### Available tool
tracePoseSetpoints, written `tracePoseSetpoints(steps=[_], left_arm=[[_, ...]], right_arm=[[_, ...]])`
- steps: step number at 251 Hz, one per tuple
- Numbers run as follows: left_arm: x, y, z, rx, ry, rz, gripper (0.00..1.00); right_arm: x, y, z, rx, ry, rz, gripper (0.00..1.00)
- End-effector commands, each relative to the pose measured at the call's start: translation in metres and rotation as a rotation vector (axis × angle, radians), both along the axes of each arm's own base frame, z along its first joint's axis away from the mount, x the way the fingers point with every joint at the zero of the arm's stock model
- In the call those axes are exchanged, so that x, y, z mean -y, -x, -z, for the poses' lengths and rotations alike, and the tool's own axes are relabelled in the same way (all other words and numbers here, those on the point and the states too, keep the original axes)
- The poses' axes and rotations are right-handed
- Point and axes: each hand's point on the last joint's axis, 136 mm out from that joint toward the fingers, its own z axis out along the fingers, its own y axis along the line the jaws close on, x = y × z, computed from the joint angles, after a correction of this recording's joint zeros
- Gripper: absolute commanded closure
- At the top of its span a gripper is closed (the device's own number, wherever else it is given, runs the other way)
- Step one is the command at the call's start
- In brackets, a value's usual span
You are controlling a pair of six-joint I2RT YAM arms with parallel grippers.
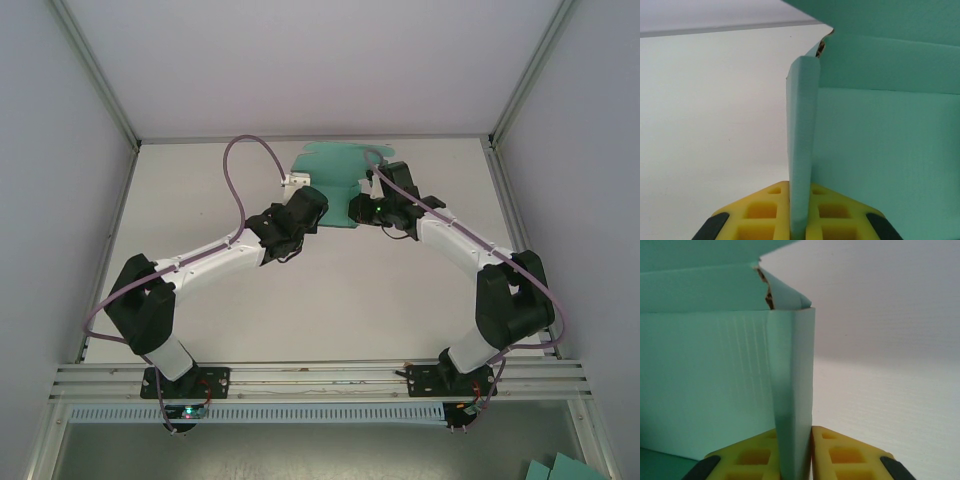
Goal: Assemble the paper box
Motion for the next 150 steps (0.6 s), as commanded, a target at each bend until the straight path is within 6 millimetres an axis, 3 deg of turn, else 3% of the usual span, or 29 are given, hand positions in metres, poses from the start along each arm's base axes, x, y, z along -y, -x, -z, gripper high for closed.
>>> tracePoseSetpoints(steps=[1,91,112,150], left_arm=[[-0.002,-0.004,-0.022,0.047,0.03,-0.013,1.0],[-0.001,-0.003,-0.022,0.047,0.032,0.001,1.0],[-0.001,-0.002,-0.022,0.044,0.034,0.005,1.0],[-0.001,-0.002,-0.021,0.041,0.038,0.005,1.0]], right_arm=[[0.0,0.0,0.003,-0.033,-0.038,0.01,0.82],[-0.002,-0.003,0.01,-0.064,-0.044,0.007,0.79],[-0.004,-0.004,0.01,-0.075,-0.068,0.015,0.73],[-0.01,-0.01,0.006,-0.083,-0.141,0.042,0.74]])
